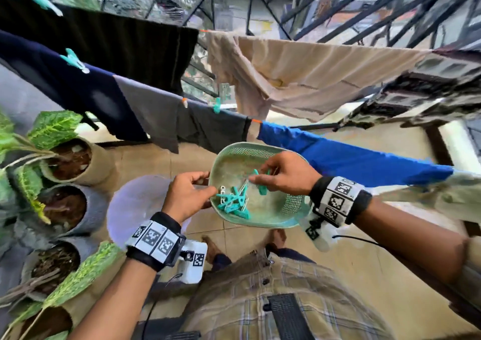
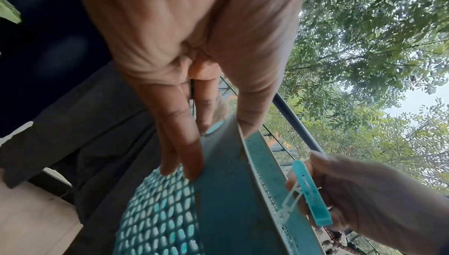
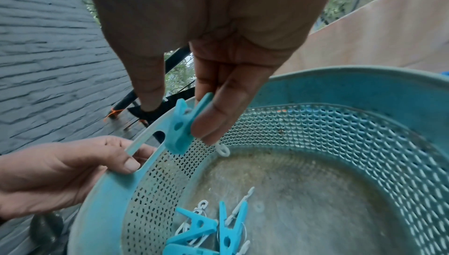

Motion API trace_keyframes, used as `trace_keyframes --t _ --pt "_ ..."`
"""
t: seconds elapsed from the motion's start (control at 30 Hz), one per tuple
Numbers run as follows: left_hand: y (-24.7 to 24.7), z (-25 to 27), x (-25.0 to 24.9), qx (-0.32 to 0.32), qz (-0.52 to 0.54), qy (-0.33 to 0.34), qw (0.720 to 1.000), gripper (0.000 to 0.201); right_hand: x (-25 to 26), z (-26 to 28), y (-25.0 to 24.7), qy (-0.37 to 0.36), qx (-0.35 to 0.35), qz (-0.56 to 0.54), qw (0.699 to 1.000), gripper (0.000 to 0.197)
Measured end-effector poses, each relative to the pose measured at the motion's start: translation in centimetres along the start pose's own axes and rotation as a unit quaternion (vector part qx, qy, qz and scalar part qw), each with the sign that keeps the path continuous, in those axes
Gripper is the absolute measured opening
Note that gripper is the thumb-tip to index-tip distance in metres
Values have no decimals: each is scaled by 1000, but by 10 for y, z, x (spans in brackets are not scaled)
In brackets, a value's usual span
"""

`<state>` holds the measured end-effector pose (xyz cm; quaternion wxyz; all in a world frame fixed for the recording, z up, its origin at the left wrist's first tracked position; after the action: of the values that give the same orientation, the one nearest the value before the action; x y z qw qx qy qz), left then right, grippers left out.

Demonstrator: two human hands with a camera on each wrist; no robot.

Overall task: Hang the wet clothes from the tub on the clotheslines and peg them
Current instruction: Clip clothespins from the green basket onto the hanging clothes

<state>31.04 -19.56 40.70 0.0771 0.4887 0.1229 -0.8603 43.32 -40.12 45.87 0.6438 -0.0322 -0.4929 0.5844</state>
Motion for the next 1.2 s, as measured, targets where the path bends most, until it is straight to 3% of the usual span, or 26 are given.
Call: trace_keyframes --t 0.1,0.23,0.3,0.4,0.5,0.63,0.97,1.2 --pt "33 -10 -10 -5 -8 -3 1000 39 -35 9 -20 19 -43 23 999 42" --pt "83 -24 -22 7 -15 -10 1000 33 -86 14 -53 3 -64 36 997 28" --pt "104 -30 -26 5 -17 -12 1000 36 -110 18 -73 -10 -70 -8 997 25" --pt "124 -34 -28 -7 -27 -15 999 42 -147 21 -106 -30 -108 -78 991 50" --pt "135 -33 -26 -29 -50 -16 998 28 -185 22 -142 -32 -161 -131 978 45" --pt "138 -28 -24 -48 -77 -26 996 30 -226 13 -168 -20 -184 -168 968 36" --pt "137 -27 -32 -60 -94 -33 993 30 -270 -21 -140 -2 -151 -76 986 26" --pt "142 -39 -35 -49 -94 -51 993 34 -282 -28 -121 5 -168 -101 981 28"
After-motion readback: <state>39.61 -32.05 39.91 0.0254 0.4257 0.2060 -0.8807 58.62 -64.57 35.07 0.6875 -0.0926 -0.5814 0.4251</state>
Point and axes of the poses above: each hand's wrist, its own z-axis away from the middle knuckle, its own y-axis out of the palm, x = y × z, the point moved 3 cm from there along -z, towards the middle knuckle, and after that the axes turned 7 degrees about y, right-handed, at the moved point
